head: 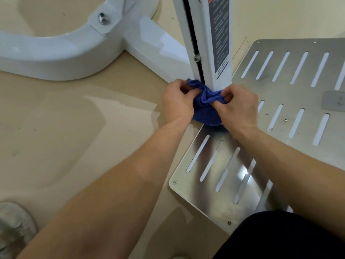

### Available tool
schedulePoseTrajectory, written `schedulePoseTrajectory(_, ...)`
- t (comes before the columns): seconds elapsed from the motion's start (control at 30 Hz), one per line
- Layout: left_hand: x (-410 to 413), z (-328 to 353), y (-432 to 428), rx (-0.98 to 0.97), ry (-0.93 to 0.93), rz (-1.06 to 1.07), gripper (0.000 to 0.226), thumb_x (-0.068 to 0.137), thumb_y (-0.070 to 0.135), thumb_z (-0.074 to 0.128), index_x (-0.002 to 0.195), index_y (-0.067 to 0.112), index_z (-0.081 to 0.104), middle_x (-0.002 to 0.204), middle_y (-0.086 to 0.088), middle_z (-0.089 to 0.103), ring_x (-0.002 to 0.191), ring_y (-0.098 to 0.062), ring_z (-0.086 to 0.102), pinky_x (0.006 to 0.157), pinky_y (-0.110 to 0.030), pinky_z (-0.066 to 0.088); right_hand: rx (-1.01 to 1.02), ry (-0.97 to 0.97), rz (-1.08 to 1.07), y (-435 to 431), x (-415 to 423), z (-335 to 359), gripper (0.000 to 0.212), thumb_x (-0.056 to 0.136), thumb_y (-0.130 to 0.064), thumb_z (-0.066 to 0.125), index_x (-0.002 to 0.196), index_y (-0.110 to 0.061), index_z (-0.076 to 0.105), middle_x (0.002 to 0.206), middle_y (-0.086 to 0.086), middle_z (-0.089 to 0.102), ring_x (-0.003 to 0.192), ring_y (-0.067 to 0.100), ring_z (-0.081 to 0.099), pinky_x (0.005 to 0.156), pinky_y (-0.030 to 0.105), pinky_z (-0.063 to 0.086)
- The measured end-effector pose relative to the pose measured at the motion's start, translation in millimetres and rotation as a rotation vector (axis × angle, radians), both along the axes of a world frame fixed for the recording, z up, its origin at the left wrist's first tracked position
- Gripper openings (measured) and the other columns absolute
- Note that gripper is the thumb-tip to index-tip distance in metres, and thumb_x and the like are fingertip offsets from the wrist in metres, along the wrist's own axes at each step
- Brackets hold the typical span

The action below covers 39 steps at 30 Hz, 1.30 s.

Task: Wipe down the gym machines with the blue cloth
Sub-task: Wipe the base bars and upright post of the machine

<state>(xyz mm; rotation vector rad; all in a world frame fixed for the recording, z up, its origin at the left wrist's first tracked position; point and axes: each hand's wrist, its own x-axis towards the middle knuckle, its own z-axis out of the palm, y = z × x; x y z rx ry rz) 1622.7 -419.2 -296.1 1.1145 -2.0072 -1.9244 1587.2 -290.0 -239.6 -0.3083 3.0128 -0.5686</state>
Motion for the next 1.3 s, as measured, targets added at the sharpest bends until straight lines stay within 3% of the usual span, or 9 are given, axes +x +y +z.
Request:
schedulePoseTrajectory(0.33,9.2,-6.9,-5.9,-0.072,-0.048,-0.231,0.019,0.082,0.022,0.076,0.08,0.019,0.057,0.071,0.01,0.059,0.064,-0.002,0.054,0.056,-0.014,0.039,0.02,-0.203,-0.256,5.3,24.3,-21.5,0.006,0.079,-0.026,0.067,0.081,-0.022,0.063,0.079,-0.004,0.066,0.079,0.023,0.063,0.074,0.038,0.054)
schedulePoseTrajectory(0.47,26.4,5.6,-44.9,-0.115,-0.078,-0.17,0.016,0.08,0.024,0.078,0.078,0.018,0.063,0.076,0.007,0.065,0.072,-0.01,0.061,0.069,-0.024,0.05,-0.072,-0.321,-0.024,-21.7,50.3,-7.7,0.016,0.079,-0.026,0.07,0.075,-0.018,0.057,0.069,-0.002,0.061,0.068,0.02,0.058,0.058,0.031,0.043)
schedulePoseTrajectory(0.57,41.6,18.5,-95.5,-0.208,-0.108,-0.063,0.02,0.079,0.024,0.078,0.072,0.023,0.059,0.073,0.012,0.063,0.071,-0.004,0.059,0.066,-0.013,0.043,-0.167,-0.396,0.166,-73.6,52.1,-4.1,0.02,0.082,-0.024,0.07,0.078,-0.011,0.055,0.073,0.004,0.06,0.069,0.023,0.057,0.06,0.034,0.045)
schedulePoseTrajectory(0.7,53.1,40.5,-170.5,-0.463,-0.082,0.106,0.021,0.08,0.023,0.074,0.071,0.026,0.055,0.073,0.011,0.061,0.07,-0.006,0.057,0.065,-0.01,0.039,-0.387,-0.464,0.144,-161.7,33.4,-4.0,0.013,0.087,-0.024,0.066,0.088,-0.016,0.055,0.079,-0.005,0.061,0.073,0.018,0.058,0.06,0.03,0.045)
schedulePoseTrajectory(0.83,43.8,45.1,-226.5,-0.718,-0.062,0.131,0.007,0.088,0.02,0.066,0.094,0.017,0.065,0.102,0.001,0.064,0.084,-0.011,0.062,0.074,-0.004,0.037,-0.513,-0.415,0.0,-236.4,4.7,-11.4,0.012,0.092,-0.026,0.058,0.1,-0.019,0.051,0.098,-0.003,0.06,0.086,0.02,0.058,0.073,0.032,0.048)
schedulePoseTrajectory(1.0,38.5,36.3,-230.5,-0.957,-0.04,-0.182,0.044,0.095,0.022,0.054,0.136,0.007,0.048,0.145,-0.003,0.04,0.115,-0.018,0.054,0.089,-0.026,0.043,-0.471,-0.36,-0.274,-262.6,-5.9,-33.1,0.036,0.09,-0.037,0.062,0.117,-0.017,0.048,0.123,0.003,0.049,0.111,0.027,0.052,0.094,0.042,0.049)
schedulePoseTrajectory(1.1,46.9,26.4,-237.0,-1.127,-0.005,-0.338,0.042,0.094,0.016,0.051,0.135,0.007,0.051,0.138,-0.008,0.051,0.11,-0.026,0.059,0.084,-0.034,0.051,-0.407,-0.152,-0.343,-258.1,22.0,-37.4,0.054,0.082,-0.045,0.073,0.115,-0.015,0.044,0.124,0.006,0.044,0.11,0.028,0.043,0.093,0.036,0.042)
schedulePoseTrajectory(1.17,45.4,22.6,-247.2,-1.217,-0.034,-0.392,0.042,0.095,0.021,0.041,0.132,0.006,0.056,0.129,-0.01,0.06,0.106,-0.031,0.061,0.08,-0.041,0.053,-0.42,-0.088,-0.313,-262.7,37.9,-40.5,0.046,0.084,-0.045,0.072,0.112,-0.016,0.05,0.12,0.005,0.048,0.105,0.025,0.046,0.09,0.033,0.041)
schedulePoseTrajectory(1.3,36.8,23.5,-265.5,-1.256,-0.059,-0.466,0.042,0.094,0.019,0.037,0.128,0.005,0.059,0.098,-0.011,0.068,0.08,-0.035,0.062,0.061,-0.037,0.042,-0.767,-0.321,-0.325,-287.4,48.5,-44.8,0.035,0.102,-0.029,0.048,0.136,-0.019,0.053,0.137,0.004,0.05,0.12,0.018,0.05,0.102,0.029,0.039)
